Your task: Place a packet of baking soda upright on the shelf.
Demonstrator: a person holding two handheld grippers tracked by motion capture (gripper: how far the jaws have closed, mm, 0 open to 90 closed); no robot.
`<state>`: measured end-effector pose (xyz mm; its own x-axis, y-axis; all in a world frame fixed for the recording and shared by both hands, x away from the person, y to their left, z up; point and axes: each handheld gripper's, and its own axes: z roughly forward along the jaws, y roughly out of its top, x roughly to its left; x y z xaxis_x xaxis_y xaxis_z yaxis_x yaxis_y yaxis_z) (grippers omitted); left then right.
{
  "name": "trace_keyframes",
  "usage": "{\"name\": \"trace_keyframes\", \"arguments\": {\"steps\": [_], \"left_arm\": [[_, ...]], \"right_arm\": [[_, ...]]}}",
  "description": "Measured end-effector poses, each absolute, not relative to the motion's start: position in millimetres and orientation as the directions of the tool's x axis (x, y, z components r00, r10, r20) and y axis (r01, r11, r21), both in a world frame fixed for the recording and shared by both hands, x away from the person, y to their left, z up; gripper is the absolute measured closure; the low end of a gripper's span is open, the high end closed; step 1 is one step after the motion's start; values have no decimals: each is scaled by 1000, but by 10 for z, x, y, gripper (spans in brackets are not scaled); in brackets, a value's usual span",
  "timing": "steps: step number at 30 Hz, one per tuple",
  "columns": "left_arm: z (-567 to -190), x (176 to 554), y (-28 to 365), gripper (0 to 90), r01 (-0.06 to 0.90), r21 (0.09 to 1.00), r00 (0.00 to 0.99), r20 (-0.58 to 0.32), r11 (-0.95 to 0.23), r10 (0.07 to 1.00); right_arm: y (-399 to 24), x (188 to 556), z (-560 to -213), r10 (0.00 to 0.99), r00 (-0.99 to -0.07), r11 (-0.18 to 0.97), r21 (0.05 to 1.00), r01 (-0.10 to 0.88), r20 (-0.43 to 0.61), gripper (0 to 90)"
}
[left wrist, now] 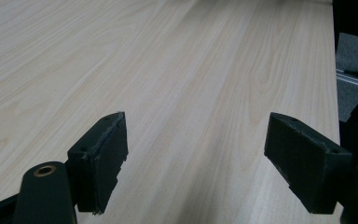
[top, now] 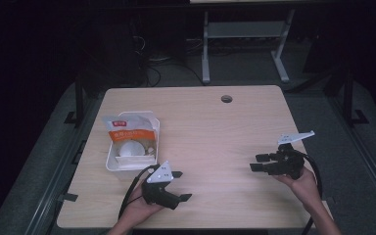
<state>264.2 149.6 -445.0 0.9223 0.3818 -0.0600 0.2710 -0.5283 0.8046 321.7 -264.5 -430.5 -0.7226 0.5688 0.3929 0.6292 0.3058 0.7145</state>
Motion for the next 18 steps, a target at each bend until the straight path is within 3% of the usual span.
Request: {"name": "trace_keyframes", "arguments": {"steps": [18], "left_arm": [[-4463, 2644, 1490, 209, 271, 803, 923, -60, -531, 381]], "right_arm": [[-2791, 2935, -4474, 596, -702, 289, 711, 641, 390, 382]]}}
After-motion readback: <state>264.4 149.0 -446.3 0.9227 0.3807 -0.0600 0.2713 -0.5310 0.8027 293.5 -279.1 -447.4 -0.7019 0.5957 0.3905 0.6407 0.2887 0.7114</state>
